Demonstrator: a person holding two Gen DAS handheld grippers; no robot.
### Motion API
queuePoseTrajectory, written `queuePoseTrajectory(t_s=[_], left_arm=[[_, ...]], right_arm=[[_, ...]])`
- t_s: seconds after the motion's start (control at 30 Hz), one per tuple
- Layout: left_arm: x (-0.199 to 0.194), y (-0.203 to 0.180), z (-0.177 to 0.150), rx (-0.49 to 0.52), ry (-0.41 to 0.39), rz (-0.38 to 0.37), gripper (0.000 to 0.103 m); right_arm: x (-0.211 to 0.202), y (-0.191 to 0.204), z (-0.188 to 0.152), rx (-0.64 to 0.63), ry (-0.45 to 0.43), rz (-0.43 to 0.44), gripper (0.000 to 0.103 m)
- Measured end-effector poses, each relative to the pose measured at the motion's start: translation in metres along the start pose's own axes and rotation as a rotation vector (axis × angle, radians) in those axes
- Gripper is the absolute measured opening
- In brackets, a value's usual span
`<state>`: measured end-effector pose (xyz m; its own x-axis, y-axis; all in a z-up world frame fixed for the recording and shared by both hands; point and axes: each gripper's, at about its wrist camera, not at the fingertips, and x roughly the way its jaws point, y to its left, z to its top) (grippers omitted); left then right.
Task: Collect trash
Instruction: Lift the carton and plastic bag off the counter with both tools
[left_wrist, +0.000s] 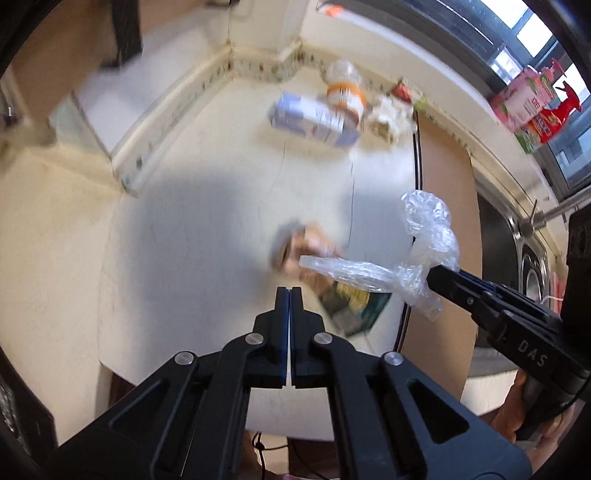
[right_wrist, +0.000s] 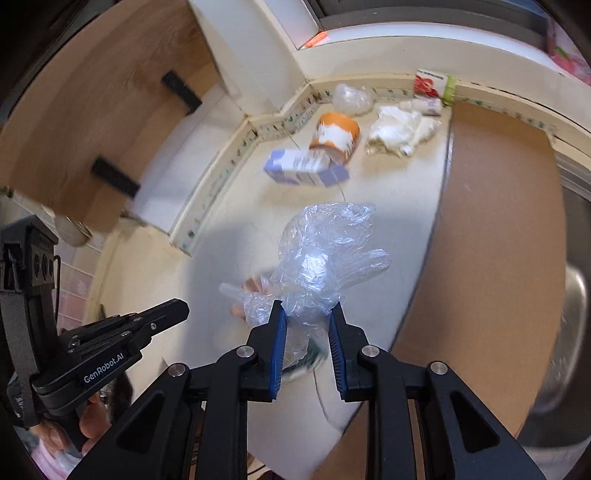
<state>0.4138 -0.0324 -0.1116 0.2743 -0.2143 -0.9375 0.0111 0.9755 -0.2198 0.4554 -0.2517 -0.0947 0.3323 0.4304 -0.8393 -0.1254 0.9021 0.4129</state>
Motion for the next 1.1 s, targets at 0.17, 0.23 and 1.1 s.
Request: queuePoseTrajectory(t_s=[0.17, 0.23, 1.1], left_arm=[[0.004, 0.011, -0.014, -0.035, 0.028, -0.065, 0.0], [0.006, 0.01, -0.013, -0.039, 0.043, -0.079, 0.016], [0.069, -0.05, 0.041, -0.216, 0.087, 0.086, 0.054]], right_arm=[[-0.015, 0.002, -0.039, 0.065, -0.036, -0.034, 0.021], [-0.02, 0.002, -0.046, 0.072, -0.049, -0.05, 0.021], [-0.036, -0.076, 0.011, 0.05, -0.067, -0.085, 0.021]])
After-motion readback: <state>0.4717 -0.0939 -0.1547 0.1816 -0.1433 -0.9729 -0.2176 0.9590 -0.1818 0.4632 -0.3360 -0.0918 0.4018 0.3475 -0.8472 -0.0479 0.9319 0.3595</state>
